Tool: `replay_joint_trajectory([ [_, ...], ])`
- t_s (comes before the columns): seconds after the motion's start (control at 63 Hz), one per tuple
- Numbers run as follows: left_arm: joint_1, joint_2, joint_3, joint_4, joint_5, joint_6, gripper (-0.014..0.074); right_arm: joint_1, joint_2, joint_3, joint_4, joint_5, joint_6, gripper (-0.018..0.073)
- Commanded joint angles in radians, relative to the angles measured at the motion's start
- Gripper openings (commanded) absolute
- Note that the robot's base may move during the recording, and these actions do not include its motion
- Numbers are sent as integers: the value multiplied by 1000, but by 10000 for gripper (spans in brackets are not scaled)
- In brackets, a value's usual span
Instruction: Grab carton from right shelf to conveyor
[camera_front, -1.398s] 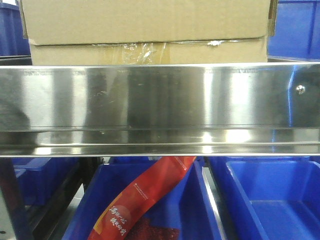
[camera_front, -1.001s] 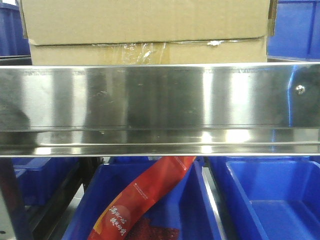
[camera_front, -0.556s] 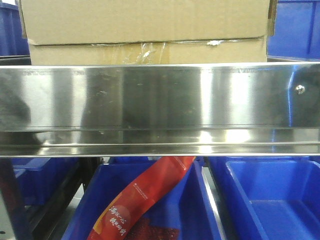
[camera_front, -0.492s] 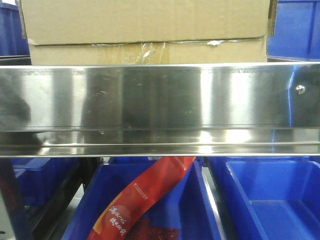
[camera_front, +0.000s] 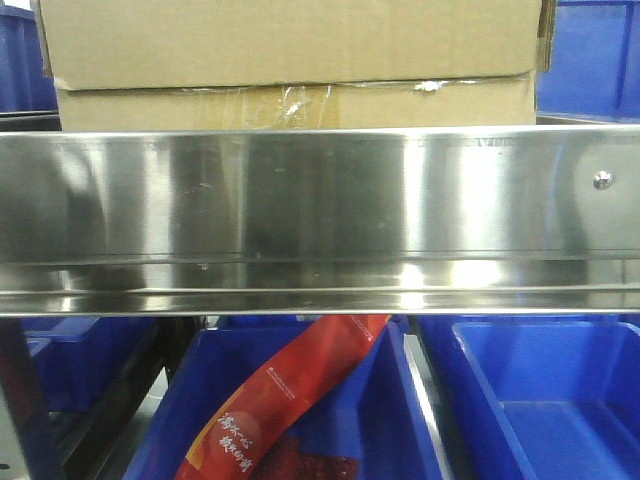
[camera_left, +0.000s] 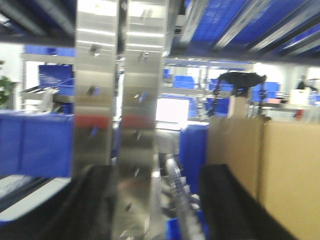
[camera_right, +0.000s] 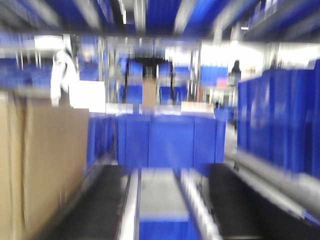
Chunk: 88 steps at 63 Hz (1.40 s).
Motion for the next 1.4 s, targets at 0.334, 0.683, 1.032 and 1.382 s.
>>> replay_joint_trajectory([
  [0.334, -241, 374, -401, 29, 302, 2, 343, 2, 190, -166, 67, 80, -7, 559],
  [0.683, -520, 723, -746, 24, 480, 108, 351, 135, 463, -498, 130, 273, -12, 559],
  [1.032, -521, 1123, -1204, 24, 711, 81, 578, 294, 997, -1055, 130, 606, -13, 559],
  [1.382, -334, 1430, -1607, 3, 875, 34, 569, 294, 1488, -1615, 61, 926, -13, 559],
])
